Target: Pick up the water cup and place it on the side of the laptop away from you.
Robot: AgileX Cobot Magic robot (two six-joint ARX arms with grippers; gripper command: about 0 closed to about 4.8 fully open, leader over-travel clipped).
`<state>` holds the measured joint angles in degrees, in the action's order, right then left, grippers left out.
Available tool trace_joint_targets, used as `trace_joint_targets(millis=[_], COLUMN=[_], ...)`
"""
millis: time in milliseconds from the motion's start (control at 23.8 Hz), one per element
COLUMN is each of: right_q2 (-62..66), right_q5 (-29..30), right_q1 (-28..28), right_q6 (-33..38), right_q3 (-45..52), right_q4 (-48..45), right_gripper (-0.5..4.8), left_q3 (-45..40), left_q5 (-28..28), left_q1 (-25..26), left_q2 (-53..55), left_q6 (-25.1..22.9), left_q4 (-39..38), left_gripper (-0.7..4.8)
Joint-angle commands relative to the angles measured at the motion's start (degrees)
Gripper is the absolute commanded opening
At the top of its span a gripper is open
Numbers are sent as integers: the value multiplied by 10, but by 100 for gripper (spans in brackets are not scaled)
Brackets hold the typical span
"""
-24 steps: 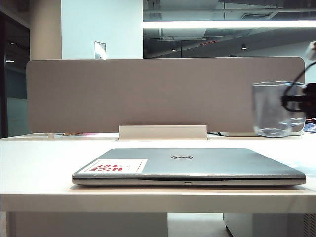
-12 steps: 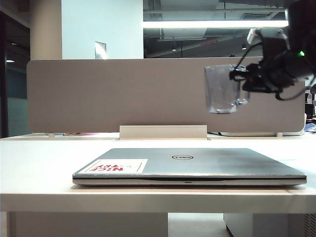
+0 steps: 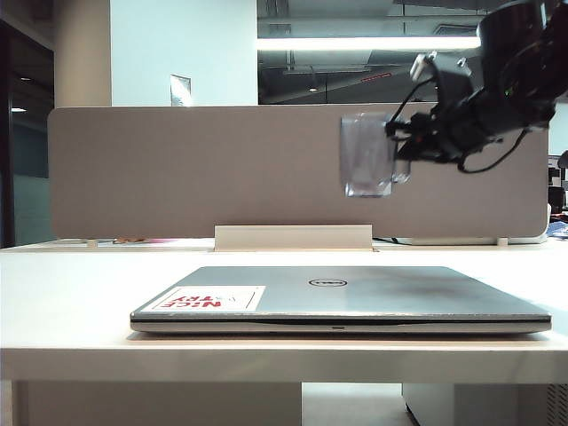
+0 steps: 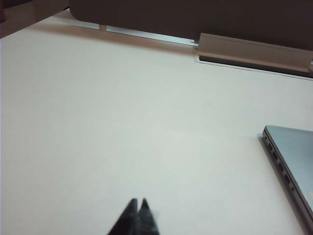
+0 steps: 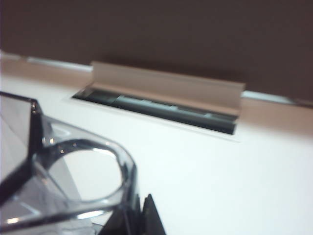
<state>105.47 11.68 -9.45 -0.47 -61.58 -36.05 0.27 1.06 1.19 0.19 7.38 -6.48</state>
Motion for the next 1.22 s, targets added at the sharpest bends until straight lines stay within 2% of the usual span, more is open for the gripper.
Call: trace_joint_targets(millis=[42, 294, 504, 714, 1008, 1218], right_q2=[38, 96, 144, 160, 191, 216], right_q5=[39, 102, 102, 19, -26, -31], right_q1=[-1, -1, -1, -9, -38, -51], right_q6=[-3, -13, -13, -13, -32, -32], right_q3=[-29, -88, -145, -166, -195, -224], right_q4=[-10, 10, 16, 15, 14, 14], right_gripper=[-3, -3, -3, -3, -3, -3], left_q3=[2, 2, 2, 2, 2, 2], left_q5=[2, 2, 2, 2, 2, 2], left_q1=[0, 0, 0, 0, 0, 0], left_q2=[0, 0, 0, 0, 0, 0], left_q6=[2, 2, 1, 2, 2, 2], left_q4=[3, 0, -3, -3, -3, -4], left_gripper=[-6, -6, -6, -6, -6, -6])
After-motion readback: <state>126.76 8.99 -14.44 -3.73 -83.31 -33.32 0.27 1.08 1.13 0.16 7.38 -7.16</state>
